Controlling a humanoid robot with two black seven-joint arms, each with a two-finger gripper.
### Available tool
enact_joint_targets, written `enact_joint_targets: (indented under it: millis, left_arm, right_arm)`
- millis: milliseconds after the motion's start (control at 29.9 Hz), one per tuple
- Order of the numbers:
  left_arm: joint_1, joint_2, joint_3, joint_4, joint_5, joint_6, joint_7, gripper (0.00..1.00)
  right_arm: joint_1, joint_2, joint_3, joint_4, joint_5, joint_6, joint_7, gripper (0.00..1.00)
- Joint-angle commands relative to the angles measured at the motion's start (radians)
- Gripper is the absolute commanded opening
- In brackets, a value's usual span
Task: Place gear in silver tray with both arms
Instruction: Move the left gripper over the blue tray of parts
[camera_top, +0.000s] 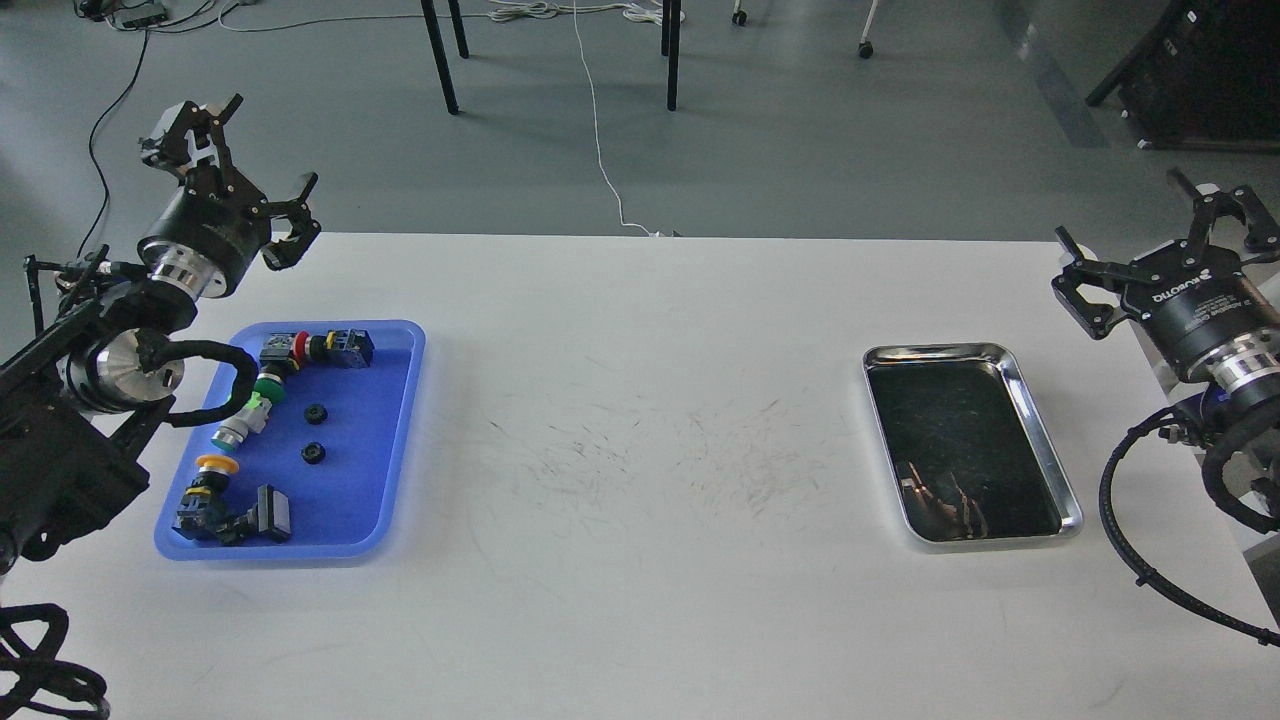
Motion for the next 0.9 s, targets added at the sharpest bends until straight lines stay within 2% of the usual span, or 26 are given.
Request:
enact_joint_targets:
  millis: [0,268,368,535,736,870]
  left_arm:
    - [0.0,0.004,-0.001,-0.003,0.0,0.017,-0.003,0.98]
    - [0.023,0.04,0.011,-0.008,0.012,0.017,0.001,0.98]
    - [0.039,0.059,0.013,-0.05,0.02,0.016,0.0,0.98]
    - [0.115,0.187,0.033,-0.259,0.119,0.02,0.001,0.98]
    - [0.247,0.441,0.089,-0.593,0.357,0.019,0.006,0.98]
    - [0.266,0.553,0.123,-0.687,0.625,0.025,0.007,0.98]
  right_arm:
    - [-0.001,-0.002,0.0,0.001,0.0,-0.001,0.0,0.99]
    - [-0.001,-0.005,-0.011,0.002,-0.003,0.0,0.0,0.99]
    - [0.0,-0.004,-0.003,0.004,-0.003,0.0,0.0,0.99]
    - [0.002,-0.004,-0.006,0.005,-0.003,-0.001,0.0,0.99]
    - [0.009,-0.01,-0.003,0.007,-0.003,-0.001,-0.002,0.99]
    - [0.008,-0.021,-0.006,0.005,-0.003,-0.001,0.0,0.99]
